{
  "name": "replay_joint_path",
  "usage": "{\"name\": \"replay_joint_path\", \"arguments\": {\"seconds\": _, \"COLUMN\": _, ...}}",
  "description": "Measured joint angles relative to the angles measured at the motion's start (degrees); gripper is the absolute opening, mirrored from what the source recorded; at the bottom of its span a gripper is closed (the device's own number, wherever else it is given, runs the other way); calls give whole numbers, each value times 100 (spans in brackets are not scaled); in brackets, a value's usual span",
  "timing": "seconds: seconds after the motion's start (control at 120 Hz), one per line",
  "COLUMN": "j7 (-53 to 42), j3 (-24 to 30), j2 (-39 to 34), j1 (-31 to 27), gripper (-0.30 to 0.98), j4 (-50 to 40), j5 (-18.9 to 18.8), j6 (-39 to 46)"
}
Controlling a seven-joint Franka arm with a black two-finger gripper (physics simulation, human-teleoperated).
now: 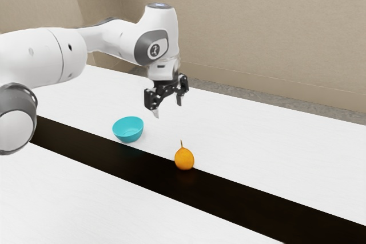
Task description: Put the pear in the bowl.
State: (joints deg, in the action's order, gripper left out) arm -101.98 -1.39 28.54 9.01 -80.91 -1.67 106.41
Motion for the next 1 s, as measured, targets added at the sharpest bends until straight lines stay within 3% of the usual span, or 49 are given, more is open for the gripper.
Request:
{"name": "replay_joint_path", "arguments": {"seconds": 0.367, "j7": -1550, "j3": 59, "j2": 579, "j1": 93, "gripper": 69, "j4": -397, "j5": 624, "j6": 790}}
{"name": "replay_joint_path", "arguments": {"seconds": 1.0, "j7": -2752, "j3": 60, "j2": 900, "j1": 298, "gripper": 69, "j4": -1008, "j5": 900, "j6": 1534}}
